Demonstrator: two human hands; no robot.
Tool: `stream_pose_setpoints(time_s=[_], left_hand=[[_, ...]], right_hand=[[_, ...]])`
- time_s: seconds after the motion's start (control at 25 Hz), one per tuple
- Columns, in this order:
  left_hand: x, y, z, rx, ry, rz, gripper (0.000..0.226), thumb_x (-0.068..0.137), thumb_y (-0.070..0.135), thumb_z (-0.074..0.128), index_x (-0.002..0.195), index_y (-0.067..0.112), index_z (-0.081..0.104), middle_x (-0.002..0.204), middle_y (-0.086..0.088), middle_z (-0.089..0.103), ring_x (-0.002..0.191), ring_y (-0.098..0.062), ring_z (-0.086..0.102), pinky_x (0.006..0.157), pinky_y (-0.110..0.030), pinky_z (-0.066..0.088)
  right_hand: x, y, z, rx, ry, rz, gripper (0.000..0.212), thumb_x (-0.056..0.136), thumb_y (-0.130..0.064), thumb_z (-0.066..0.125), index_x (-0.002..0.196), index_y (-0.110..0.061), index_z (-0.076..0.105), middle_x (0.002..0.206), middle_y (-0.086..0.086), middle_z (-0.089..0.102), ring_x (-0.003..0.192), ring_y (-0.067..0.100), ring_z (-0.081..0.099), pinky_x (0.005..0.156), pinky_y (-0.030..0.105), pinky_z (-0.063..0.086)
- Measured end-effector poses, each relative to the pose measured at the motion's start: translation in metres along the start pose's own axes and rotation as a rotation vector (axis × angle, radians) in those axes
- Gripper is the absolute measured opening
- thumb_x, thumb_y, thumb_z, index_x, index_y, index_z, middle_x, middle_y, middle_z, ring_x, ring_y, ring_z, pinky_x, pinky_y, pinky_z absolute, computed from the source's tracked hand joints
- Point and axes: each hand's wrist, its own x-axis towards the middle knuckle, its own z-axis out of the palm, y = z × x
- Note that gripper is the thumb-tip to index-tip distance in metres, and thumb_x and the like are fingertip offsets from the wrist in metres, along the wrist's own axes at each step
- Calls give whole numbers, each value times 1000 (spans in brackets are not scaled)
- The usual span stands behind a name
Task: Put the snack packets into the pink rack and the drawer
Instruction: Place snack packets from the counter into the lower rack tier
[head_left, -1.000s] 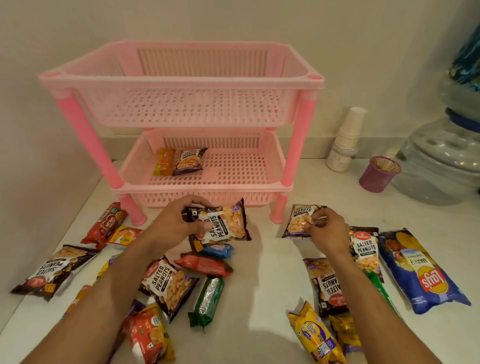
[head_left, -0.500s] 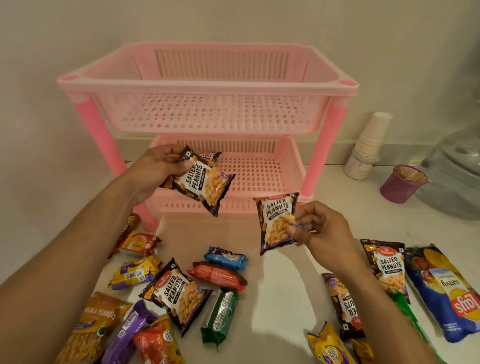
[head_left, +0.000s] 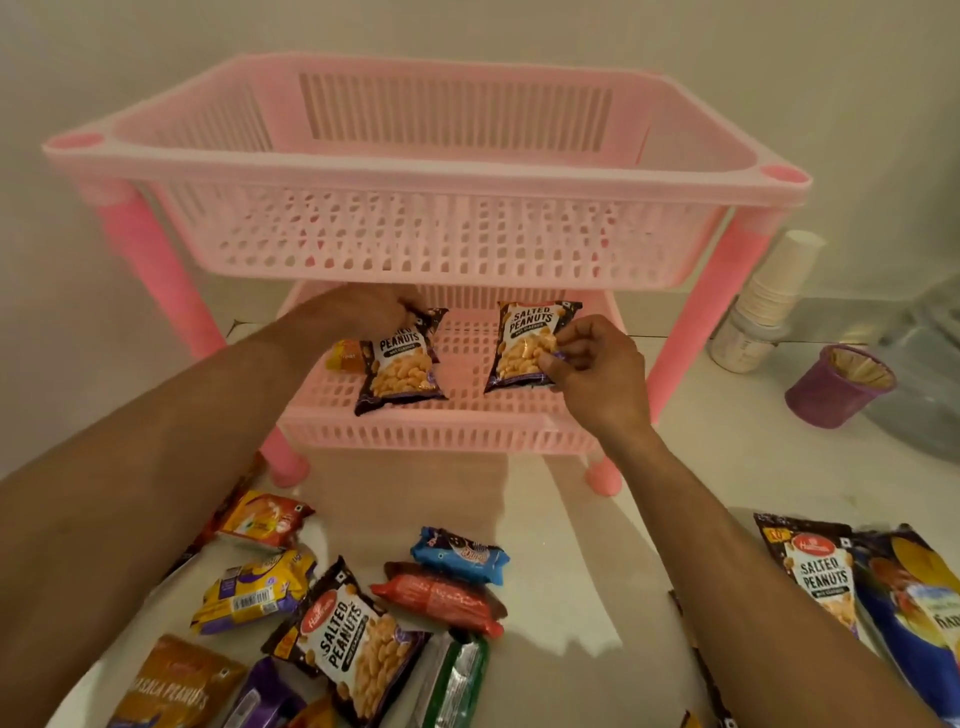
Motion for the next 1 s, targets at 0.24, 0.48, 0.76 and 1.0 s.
stream_pose_setpoints(time_s=[0.24,0.48,0.76,1.0], left_hand=[[24,-13,44,90,-32,156,26,96,16,54,116,25,68,127,0,60,95,-13,49,75,-22,38],[32,-22,67,132,-114,216,28,95,13,55,118,20,68,128,-2,62,116,-22,54,95,-30,40],[25,-21,73,153,-5,262,29,90,20,64,118,25,68,123,2,64,112,-19,56,96,-34,47],[11,-15,67,203,99,256,35,89,21,64,123,17,65,124,-7,58,114,-26,53,95,-34,44]], right_hand=[[55,13,44,-60,-115,118,23,79,-2,77,88,-12,58,77,9,60,81,29,69,60,43,61],[95,31,88,-166,-210,270,27,79,3,69,103,-6,62,89,14,66,86,32,70,66,51,60],[98,32,105,-628,-331,74,37,87,-11,62,124,-13,56,121,15,59,108,31,57,87,36,51],[80,26,90,-828,-412,-89,54,87,-10,59,139,-19,46,137,14,51,120,32,52,96,40,47]])
